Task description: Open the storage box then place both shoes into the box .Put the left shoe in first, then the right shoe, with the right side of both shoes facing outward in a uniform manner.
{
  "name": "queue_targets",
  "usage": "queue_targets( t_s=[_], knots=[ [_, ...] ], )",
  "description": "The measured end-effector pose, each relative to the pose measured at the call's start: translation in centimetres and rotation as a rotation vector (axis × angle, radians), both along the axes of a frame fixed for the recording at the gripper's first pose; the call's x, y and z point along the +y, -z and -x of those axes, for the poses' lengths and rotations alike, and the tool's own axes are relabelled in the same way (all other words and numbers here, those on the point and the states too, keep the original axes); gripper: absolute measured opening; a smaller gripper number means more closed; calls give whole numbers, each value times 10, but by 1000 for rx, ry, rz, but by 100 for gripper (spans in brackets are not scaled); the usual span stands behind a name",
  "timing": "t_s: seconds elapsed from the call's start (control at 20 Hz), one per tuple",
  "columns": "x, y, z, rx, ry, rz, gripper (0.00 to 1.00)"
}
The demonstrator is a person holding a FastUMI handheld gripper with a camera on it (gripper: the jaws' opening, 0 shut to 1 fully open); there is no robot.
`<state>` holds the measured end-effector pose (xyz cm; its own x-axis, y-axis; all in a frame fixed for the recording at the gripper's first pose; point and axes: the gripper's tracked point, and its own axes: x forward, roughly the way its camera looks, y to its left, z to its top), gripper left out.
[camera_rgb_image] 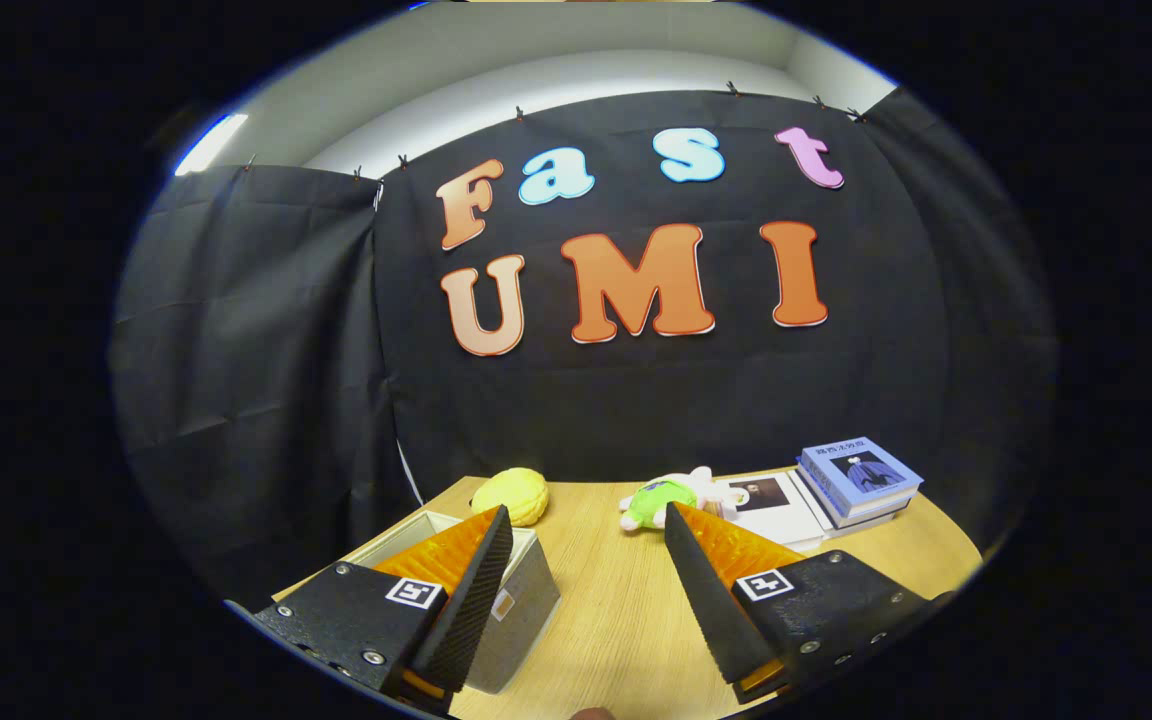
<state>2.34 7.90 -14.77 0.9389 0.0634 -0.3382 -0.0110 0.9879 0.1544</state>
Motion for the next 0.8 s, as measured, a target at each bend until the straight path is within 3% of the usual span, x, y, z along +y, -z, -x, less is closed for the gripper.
queue_targets(
  t_s=[0.4,0.8],
  knots=[
    [-65,-24,42,-150,101,94,92],
    [-104,-46,68,-295,157,86,92]
  ],
)
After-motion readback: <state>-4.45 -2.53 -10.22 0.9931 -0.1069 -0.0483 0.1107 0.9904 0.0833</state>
